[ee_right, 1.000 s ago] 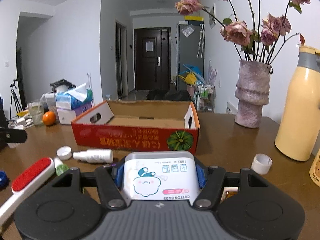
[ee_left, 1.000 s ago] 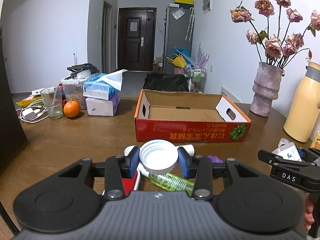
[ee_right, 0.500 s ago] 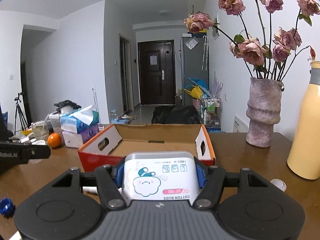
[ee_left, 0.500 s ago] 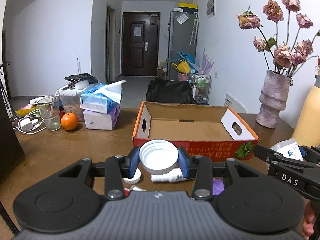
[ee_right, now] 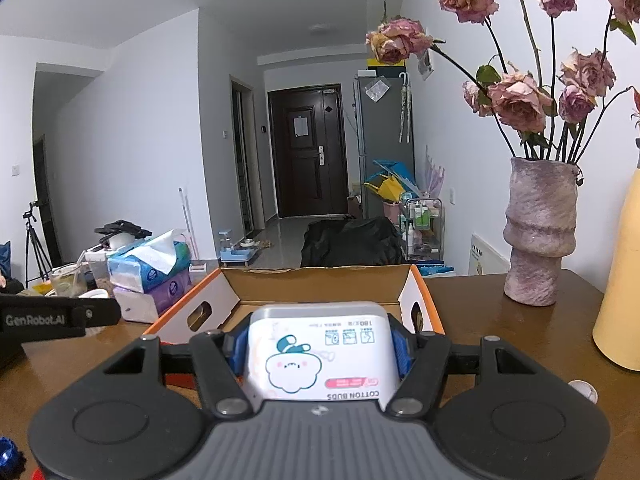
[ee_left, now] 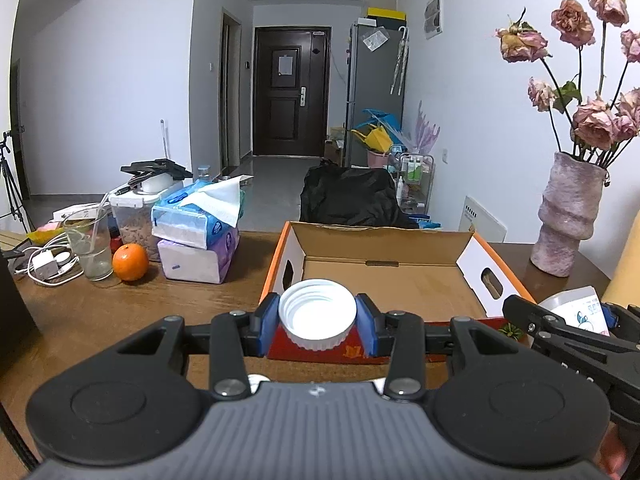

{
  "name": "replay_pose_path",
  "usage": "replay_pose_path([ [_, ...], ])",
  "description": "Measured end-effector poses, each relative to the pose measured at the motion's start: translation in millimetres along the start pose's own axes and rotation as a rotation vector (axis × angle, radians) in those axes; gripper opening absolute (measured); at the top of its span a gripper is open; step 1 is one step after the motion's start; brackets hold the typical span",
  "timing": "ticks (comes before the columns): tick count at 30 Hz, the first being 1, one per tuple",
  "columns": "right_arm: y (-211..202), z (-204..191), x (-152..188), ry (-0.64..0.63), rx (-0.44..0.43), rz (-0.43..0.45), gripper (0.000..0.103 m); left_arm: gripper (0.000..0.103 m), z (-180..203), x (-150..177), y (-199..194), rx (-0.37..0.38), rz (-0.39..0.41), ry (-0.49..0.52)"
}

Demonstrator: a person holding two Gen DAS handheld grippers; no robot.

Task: Organize rigid objects
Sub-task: 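Carry the white cap and cotton-bud container with both tools over the cardboard box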

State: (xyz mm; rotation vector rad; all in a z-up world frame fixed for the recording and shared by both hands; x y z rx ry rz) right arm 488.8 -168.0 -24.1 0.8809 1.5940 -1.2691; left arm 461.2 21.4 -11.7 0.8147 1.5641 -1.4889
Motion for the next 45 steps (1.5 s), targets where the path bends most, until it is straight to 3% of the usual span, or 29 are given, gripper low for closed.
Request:
replay_pose_path([
  [15, 37, 5, -17, 0.011, 0.016, 0.006, 0.063, 0.042, 14, -21, 36, -0.034, 0.011, 0.063],
  [45, 115, 20, -52, 0.057, 0.041, 0.015, 0.063, 0.042, 23, -50, 127, -0.096, -0.03, 0.083],
])
Point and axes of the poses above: each gripper's, at about its wrist camera, not at the fingertips, and y roughly the way its jaws point, z to its right, x to its underside, the point moved 9 cm from there along y, roughly the way its jaws point, and after that the axes turned 1 degree about -z, right-handed, at the moved point
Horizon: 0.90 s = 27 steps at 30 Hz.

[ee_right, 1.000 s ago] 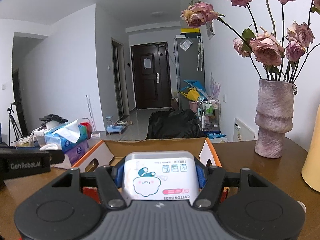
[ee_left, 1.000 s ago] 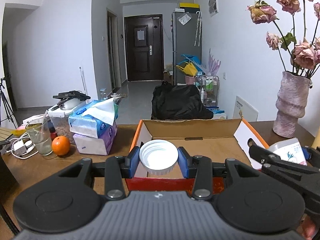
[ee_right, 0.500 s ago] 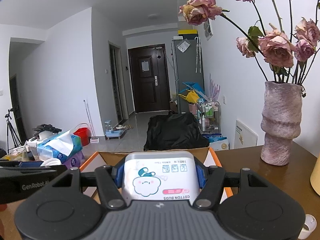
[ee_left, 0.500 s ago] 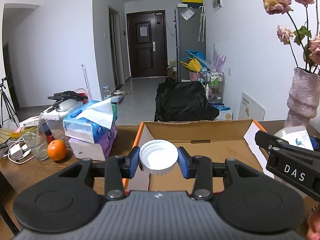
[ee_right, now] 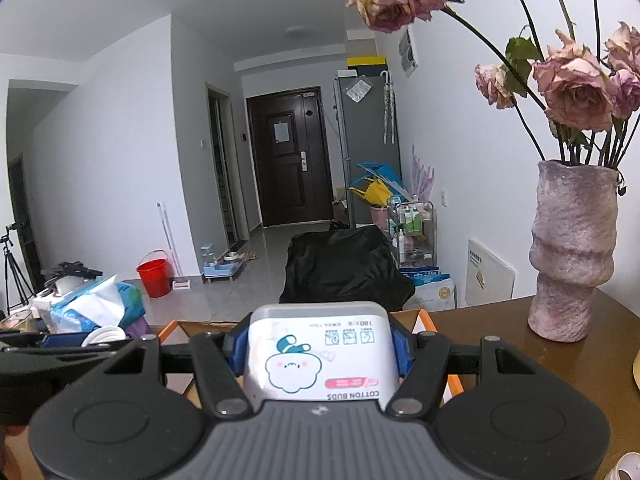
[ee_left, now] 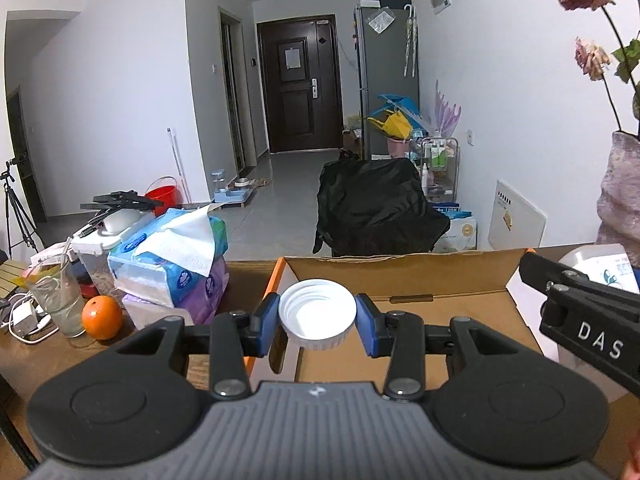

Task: Organize rigid objects
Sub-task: 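Carry the white cap and cotton-bud container with both tools over the cardboard box, then open left tool to drop the white cap while right tool releases container into box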

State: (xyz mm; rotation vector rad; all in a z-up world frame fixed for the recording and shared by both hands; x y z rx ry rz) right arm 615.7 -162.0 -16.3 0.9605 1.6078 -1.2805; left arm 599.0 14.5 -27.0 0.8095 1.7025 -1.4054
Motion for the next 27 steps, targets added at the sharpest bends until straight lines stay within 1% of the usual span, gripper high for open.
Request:
replay_pose_path([
  [6, 20, 3, 0, 0.0, 0.01, -0.022, 0.063, 0.042, 4, -4, 22, -0.014, -0.023, 0.0],
  [17, 47, 7, 2, -0.011, 0.019, -0.052, 0.063, 0.042, 1, 1, 65, -0.027, -0.084, -0.023],
  [21, 52, 7, 4, -0.015, 0.024, -0.061, 0.063, 0.042, -2, 4, 73, -0.038, -0.092, -0.013],
  [27, 58, 7, 9, -0.024, 0.02, -0.089, 0.063, 0.042, -6, 6, 76, -0.044, -0.097, -0.011],
])
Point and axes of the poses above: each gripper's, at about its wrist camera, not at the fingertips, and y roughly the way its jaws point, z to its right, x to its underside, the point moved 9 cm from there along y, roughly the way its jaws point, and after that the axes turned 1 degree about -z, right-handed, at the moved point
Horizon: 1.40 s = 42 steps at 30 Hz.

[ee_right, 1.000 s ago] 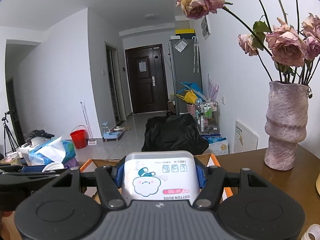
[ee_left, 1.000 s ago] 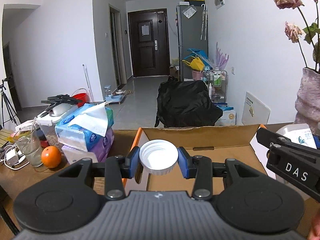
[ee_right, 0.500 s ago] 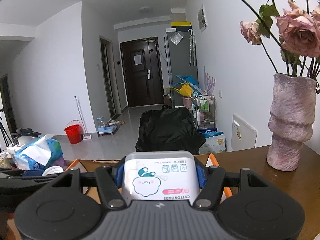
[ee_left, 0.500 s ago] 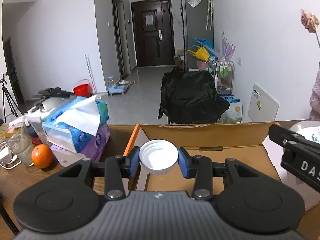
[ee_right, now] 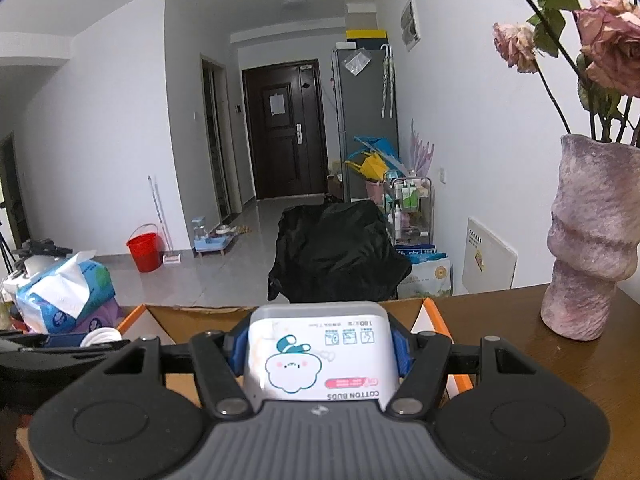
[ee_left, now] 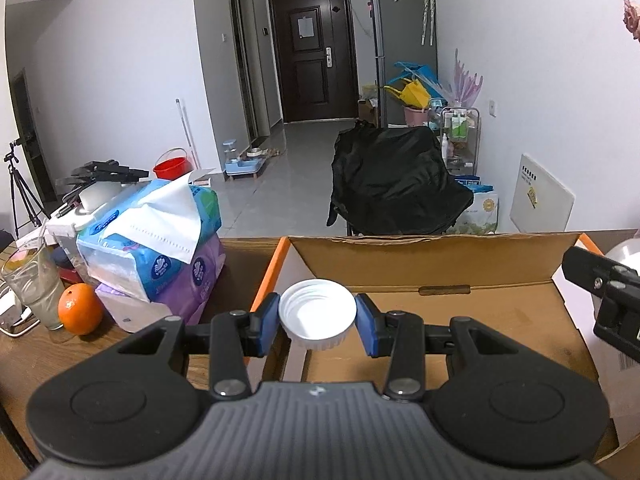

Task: Organize rigid objects
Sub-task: 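Open left tool to drop the white cap while right tool releases container into box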

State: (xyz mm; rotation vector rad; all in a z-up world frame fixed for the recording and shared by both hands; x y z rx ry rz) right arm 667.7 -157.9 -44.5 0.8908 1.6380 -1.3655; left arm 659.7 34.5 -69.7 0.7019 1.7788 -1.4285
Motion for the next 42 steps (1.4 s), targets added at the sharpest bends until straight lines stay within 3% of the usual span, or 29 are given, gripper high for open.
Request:
replay_pose_path([
  [3, 4, 1, 3, -0.001, 0.001, -0.027, 0.064, 0.046, -2, 2, 1, -0.001, -0.005, 0.001],
  [5, 7, 4, 5, 0.012, 0.004, -0.047, 0.065, 0.062, -6, 3, 2, -0.017, -0.006, -0.007],
  [7, 9, 7, 5, 0.025, 0.014, -0.06, 0.079, 0.087, -14, 4, 2, -0.045, -0.003, -0.029],
  [8, 8, 9, 5, 0.032, 0.02, -0.056, 0.09, 0.09, -18, 4, 2, -0.053, 0.0, -0.04],
  [10, 5, 12, 4, 0.043, 0.032, -0.041, 0.097, 0.103, -23, 4, 1, -0.057, 0.009, -0.056],
  [12, 3, 12, 2, 0.053, 0.025, -0.029, 0.103, 0.103, -27, 3, 0, -0.059, 0.019, -0.065],
  [26, -13, 10, -4, 0.07, 0.011, -0.007, 0.103, 0.103, -36, 2, -15, -0.003, 0.04, -0.11],
  [42, -79, -2, -1, 0.018, -0.001, 0.063, 0.103, 0.103, -59, 12, -66, 0.025, 0.079, -0.159],
])
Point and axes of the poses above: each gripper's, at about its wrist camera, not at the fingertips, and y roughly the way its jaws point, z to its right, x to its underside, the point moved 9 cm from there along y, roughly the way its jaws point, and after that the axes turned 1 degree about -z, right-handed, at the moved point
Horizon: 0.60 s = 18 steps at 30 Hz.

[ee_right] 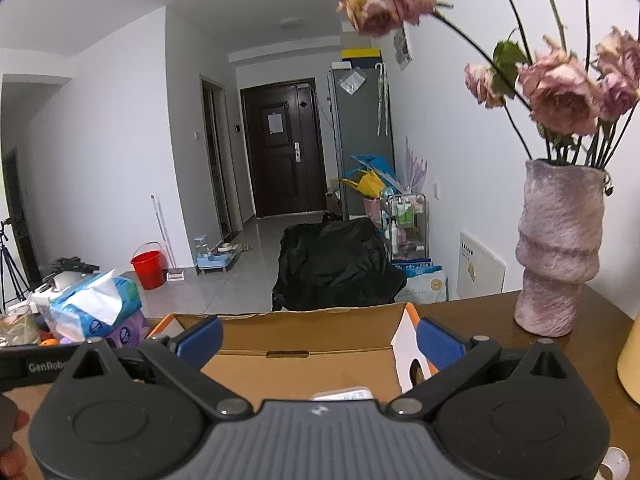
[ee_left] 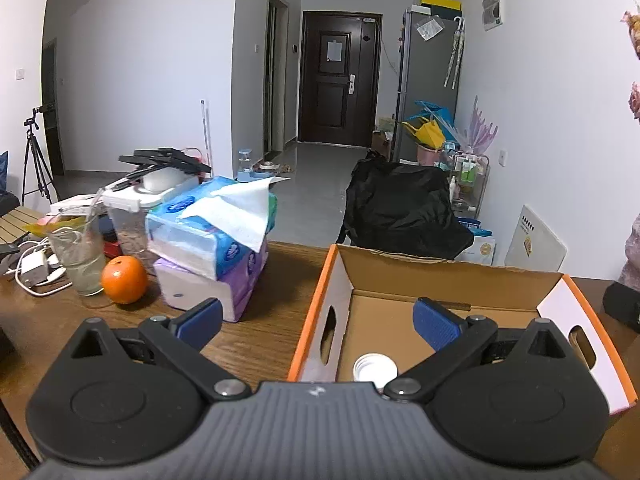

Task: Organize rigid objects
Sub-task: 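Open left tool to drop the white cap while right tool releases container into box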

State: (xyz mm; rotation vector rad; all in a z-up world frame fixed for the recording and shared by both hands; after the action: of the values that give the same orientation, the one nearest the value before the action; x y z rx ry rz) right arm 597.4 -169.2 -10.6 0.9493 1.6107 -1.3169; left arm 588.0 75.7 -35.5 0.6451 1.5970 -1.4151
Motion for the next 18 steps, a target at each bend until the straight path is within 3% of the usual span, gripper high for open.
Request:
replay_pose_path([
  [18, -85, -13, 29, -0.043, -0.011, 0.026, 0.103, 0.103, -21, 18, -95, 0.009, 0.079, 0.046],
])
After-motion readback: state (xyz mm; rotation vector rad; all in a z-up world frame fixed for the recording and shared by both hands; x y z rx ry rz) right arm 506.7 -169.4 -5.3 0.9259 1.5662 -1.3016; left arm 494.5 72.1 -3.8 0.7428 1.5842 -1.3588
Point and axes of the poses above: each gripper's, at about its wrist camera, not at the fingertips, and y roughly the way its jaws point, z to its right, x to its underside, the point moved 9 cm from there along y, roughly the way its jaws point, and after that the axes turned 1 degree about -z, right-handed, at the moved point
